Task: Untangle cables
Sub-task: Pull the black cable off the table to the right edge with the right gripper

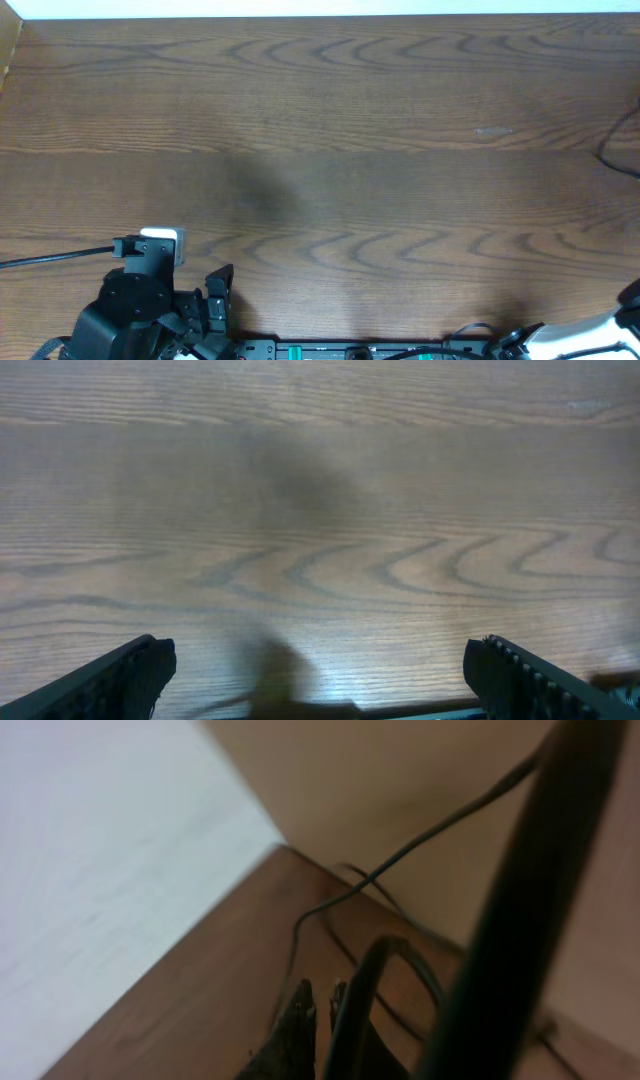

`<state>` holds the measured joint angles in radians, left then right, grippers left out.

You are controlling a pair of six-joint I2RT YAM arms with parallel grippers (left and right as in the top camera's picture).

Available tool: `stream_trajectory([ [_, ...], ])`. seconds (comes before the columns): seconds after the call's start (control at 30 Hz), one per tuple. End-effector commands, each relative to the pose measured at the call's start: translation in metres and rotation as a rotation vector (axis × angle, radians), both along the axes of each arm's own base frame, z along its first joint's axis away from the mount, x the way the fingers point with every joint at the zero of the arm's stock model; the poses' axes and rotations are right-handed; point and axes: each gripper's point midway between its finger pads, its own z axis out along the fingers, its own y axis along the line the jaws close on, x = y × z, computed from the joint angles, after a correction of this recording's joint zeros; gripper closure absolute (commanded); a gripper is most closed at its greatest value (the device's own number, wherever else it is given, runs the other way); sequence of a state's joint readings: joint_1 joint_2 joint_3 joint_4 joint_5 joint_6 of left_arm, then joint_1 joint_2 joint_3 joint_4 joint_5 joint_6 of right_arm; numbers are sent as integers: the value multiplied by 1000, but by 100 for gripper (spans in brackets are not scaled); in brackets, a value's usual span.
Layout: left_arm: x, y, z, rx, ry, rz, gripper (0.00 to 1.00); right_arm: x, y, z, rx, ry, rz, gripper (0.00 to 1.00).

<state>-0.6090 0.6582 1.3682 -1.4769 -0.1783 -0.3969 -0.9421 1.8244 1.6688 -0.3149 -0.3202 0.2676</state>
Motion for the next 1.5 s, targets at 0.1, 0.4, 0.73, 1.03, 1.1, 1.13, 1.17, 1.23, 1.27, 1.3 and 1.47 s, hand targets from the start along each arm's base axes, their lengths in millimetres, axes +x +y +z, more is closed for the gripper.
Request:
stream_trajectory([
  [0.1, 0, -4, -2, -10, 24, -4, 2, -56, -44, -66, 360, -50, -233, 99],
  [0.4, 6, -17, -15, 16, 117, -37, 2, -76, -31, -137, 583, 69, -286, 1],
  [0.73, 6, -32, -17, 17, 143, -129, 2, -83, 28, -171, 859, 210, -401, 1],
  [1.03, 6, -33, -17, 34, 138, -162, 2, -1, 109, -151, 982, 158, -37, 1],
  [1.1, 5, -33, -17, 38, 137, -172, 2, 33, 134, -139, 908, 148, 123, 1],
  [1.13, 5, -33, -17, 39, 137, -173, 2, 46, 146, -132, 864, 144, 206, 1],
  [1.17, 5, -33, -17, 41, 137, -175, 2, 59, 159, -127, 823, 145, 280, 1],
  [1.23, 5, -33, -17, 41, 136, -175, 2, 82, 190, -116, 725, 165, 430, 1],
  [1.27, 5, -33, -17, 41, 136, -175, 2, 91, 204, -112, 683, 176, 490, 1],
  [1.3, 6, -32, -17, 44, 134, -172, 2, 104, 227, -105, 623, 190, 579, 1],
  [1.47, 8, -29, -16, 56, 122, -157, 2, 121, 305, -97, 329, 354, 868, 1],
])
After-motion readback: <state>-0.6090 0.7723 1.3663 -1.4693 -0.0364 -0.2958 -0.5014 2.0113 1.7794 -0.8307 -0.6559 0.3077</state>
